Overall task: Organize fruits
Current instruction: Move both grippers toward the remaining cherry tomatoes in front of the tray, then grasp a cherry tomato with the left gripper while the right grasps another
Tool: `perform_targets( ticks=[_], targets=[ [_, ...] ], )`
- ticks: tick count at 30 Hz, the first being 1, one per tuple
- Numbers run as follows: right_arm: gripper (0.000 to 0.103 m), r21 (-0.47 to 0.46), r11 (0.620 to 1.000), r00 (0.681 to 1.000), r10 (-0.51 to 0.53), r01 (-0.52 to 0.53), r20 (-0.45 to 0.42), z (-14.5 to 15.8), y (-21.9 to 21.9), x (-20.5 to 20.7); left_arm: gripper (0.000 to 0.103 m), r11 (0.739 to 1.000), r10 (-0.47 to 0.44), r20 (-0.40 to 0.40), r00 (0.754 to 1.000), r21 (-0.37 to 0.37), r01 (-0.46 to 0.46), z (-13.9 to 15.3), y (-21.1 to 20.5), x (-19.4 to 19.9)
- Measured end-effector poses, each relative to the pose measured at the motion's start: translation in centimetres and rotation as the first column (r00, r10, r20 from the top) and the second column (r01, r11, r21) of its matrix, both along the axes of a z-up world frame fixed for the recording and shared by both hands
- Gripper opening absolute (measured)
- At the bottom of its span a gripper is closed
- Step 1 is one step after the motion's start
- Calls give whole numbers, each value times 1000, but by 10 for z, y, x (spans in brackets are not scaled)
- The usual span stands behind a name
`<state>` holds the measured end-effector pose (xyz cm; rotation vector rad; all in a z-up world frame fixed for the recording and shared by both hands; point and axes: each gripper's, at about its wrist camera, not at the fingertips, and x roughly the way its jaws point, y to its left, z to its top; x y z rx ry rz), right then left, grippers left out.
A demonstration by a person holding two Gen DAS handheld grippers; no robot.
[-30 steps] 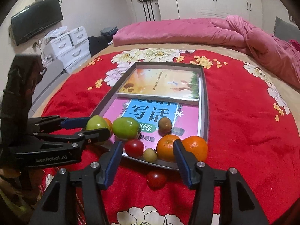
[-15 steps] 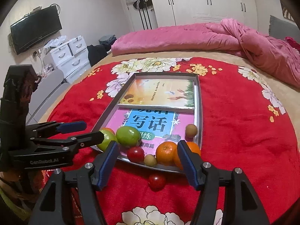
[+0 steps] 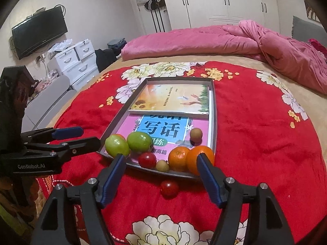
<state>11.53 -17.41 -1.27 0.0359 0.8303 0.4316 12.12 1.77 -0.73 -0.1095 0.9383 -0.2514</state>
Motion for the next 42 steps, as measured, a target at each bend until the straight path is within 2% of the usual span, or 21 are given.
perform_targets(
  ticks=[24, 26, 33, 36, 39, 40, 42],
  targets=[
    [71, -76, 997, 995, 16, -23, -94, -47, 7, -10, 76, 997, -69, -98, 993, 37, 73, -33, -1, -26],
    [70, -90, 995, 994, 20, -30, -107, -53, 10, -7, 76, 996, -80, -122, 989, 26, 84, -40, -2, -26],
    [53, -115, 993, 989, 11, -29, -149, -76, 15, 3, 76, 993, -113, -176, 978, 1, 115, -58, -10, -29],
    [45, -117, 993, 987, 6, -25, -161, -82, 17, 8, 67, 991, -129, -194, 972, -7, 130, -64, -14, -29],
    [41, -113, 993, 988, 18, -36, -154, -84, 20, 9, 55, 990, -137, -207, 969, -15, 137, -69, -16, -28],
    [36, -117, 992, 988, 26, -44, -152, -85, 23, 10, 48, 990, -138, -211, 968, -17, 137, -71, -18, -27],
    [30, -122, 991, 989, 32, -50, -147, -85, 25, 10, 43, 990, -141, -218, 966, -22, 139, -75, -19, -26]
  ],
)
